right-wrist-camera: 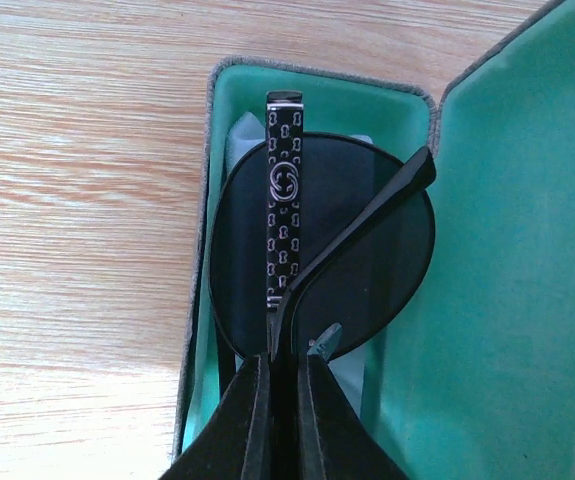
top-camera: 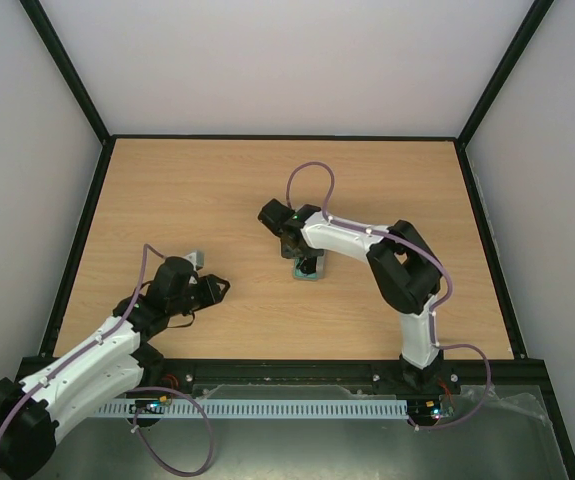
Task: Organize the sunglasses
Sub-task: Place the sunglasses in the sunglasses case.
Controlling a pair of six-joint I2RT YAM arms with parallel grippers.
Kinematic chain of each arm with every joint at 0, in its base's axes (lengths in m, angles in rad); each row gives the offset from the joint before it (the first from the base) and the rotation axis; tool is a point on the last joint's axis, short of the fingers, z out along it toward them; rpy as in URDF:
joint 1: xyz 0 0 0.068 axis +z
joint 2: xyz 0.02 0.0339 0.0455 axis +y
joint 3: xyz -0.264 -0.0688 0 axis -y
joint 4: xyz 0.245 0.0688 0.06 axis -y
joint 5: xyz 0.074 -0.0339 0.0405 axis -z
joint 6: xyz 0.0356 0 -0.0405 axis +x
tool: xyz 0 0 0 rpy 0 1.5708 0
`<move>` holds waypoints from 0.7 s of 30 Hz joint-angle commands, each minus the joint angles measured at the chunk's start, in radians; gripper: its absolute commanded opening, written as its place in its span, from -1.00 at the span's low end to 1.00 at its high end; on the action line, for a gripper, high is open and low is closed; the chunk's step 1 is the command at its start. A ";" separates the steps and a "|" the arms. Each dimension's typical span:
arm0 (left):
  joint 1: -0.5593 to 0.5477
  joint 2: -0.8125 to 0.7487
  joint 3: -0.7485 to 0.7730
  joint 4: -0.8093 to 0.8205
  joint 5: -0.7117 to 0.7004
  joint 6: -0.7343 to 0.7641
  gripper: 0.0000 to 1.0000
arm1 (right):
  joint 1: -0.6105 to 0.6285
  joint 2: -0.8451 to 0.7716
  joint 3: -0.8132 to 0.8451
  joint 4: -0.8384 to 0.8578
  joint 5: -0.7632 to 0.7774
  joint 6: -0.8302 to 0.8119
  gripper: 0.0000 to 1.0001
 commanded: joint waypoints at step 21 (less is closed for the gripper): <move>0.030 0.000 -0.025 0.019 0.035 0.025 -0.34 | -0.039 0.045 -0.082 0.179 -0.084 0.052 -0.97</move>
